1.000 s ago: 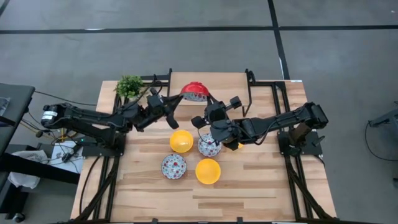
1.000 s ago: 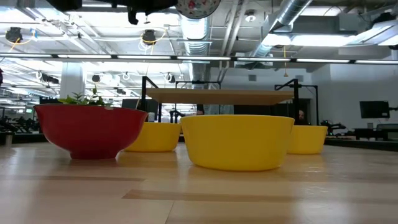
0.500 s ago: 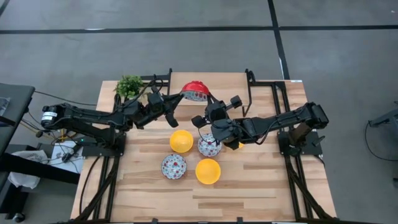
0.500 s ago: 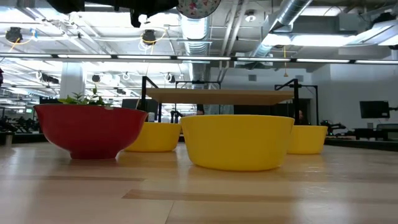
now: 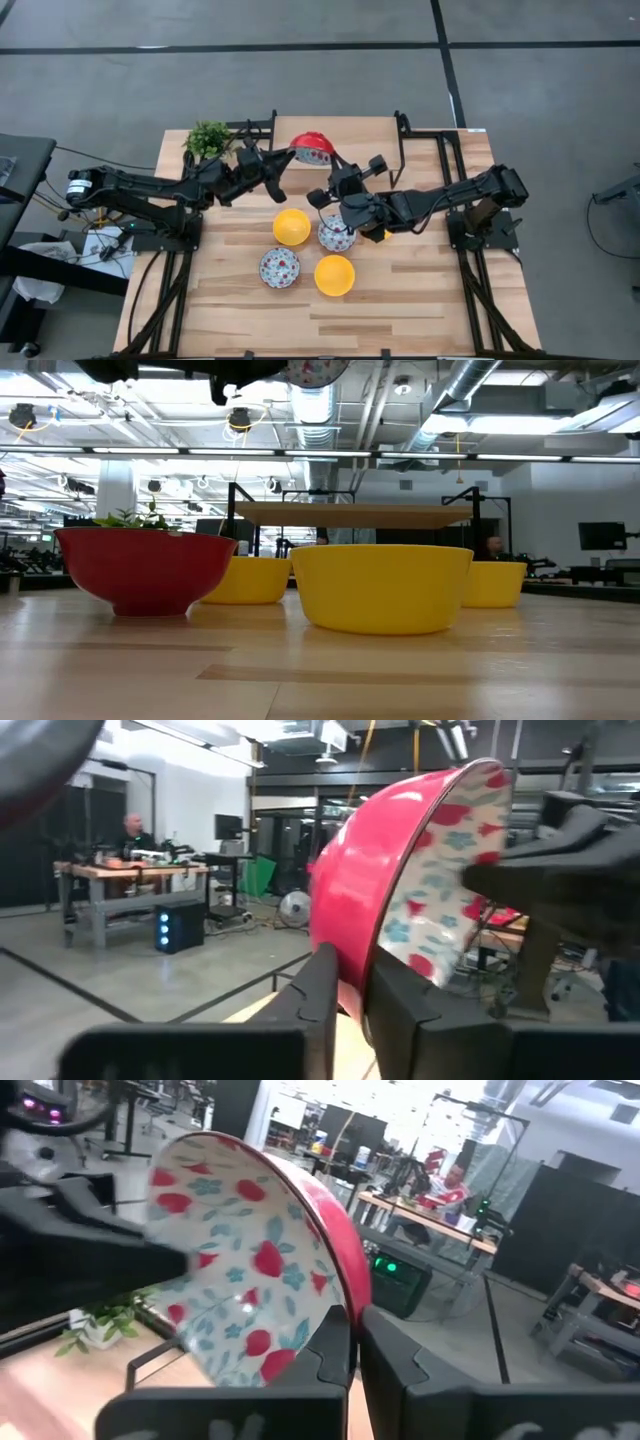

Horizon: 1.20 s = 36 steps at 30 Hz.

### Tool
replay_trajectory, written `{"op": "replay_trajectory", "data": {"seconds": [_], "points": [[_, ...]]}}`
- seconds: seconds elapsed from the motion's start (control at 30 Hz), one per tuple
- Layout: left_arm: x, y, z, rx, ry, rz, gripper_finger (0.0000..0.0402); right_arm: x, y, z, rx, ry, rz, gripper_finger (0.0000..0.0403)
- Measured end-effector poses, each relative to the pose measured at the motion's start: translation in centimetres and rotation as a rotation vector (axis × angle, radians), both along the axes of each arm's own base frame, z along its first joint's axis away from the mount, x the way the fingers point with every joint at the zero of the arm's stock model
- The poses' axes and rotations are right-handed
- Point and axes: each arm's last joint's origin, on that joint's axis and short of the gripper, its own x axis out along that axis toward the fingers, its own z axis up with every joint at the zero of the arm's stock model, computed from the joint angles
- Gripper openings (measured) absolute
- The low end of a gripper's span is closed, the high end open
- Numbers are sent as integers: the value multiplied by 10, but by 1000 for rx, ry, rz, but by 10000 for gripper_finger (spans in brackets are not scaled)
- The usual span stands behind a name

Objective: Pick & Place Mini bowls
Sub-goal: Put the right white bowl on the shelf

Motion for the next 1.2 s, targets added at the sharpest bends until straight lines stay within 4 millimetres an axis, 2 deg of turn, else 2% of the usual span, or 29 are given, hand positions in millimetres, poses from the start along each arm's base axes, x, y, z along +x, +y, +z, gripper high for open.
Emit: {"op": "replay_trajectory", "data": {"seconds": [0.07, 0.27, 0.4, 0.83, 1.2], "points": [[0, 0, 0, -4, -1, 6, 14, 0, 1, -1, 2, 2, 10, 1], [0, 1, 0, -5, -1, 14, 13, 0, 1, -1, 3, 2, 12, 2], [0, 1, 0, -6, -1, 16, 11, 1, 1, -1, 4, 5, 22, 17], [-1, 1, 0, -15, -1, 48, 6, 2, 2, -1, 15, 20, 84, 94], [-1, 4, -1, -8, 21, 77, 4, 0, 9, -1, 1, 41, 99, 200]]}}
